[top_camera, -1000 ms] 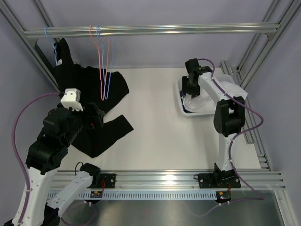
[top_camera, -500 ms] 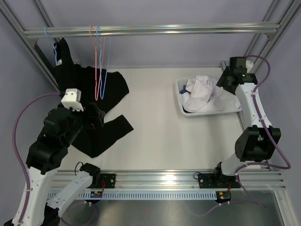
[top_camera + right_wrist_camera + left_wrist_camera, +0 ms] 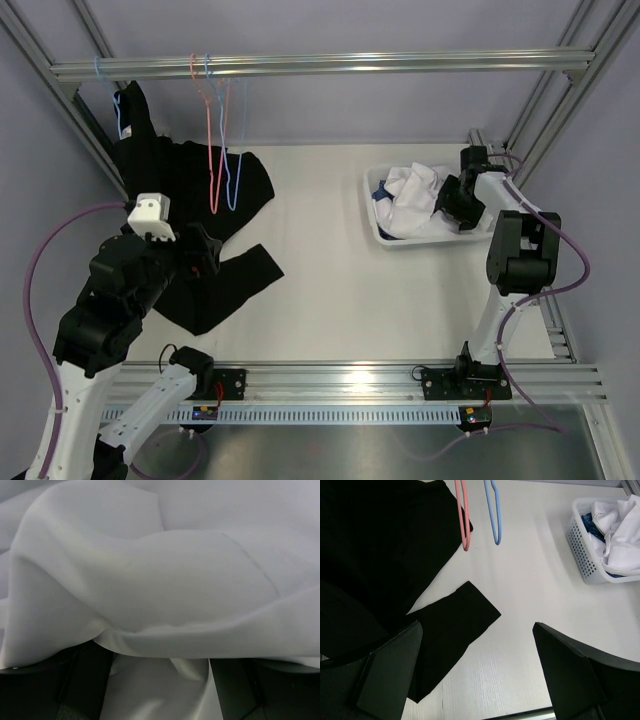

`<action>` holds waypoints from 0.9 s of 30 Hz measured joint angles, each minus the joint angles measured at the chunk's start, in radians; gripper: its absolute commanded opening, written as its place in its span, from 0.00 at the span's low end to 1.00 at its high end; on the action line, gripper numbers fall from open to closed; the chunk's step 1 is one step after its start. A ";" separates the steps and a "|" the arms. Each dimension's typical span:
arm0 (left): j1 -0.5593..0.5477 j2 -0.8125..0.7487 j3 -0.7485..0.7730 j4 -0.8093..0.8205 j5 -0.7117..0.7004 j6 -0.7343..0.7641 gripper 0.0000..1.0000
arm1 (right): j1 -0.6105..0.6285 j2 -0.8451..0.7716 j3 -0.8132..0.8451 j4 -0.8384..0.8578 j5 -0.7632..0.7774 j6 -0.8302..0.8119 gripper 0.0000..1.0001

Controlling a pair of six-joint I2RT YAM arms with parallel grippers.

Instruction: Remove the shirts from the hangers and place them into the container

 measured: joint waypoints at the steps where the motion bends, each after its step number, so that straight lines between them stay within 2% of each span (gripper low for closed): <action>1: 0.000 0.000 0.000 0.000 0.000 0.000 0.99 | 0.010 0.000 0.000 0.002 -0.009 0.002 0.81; 6: 0.000 0.000 0.000 0.000 -0.001 0.000 0.99 | 0.044 -0.029 -0.015 0.006 -0.015 0.005 0.83; 10: 0.000 0.003 0.000 0.000 -0.001 0.000 0.99 | 0.046 -0.117 0.001 -0.055 -0.002 -0.006 0.86; 19: 0.000 0.031 0.008 0.003 -0.003 -0.001 0.99 | 0.046 -0.457 0.114 -0.138 0.052 -0.053 0.93; 27: 0.000 0.057 0.034 0.008 -0.009 0.000 0.99 | 0.046 -0.710 0.137 -0.161 0.062 -0.090 0.99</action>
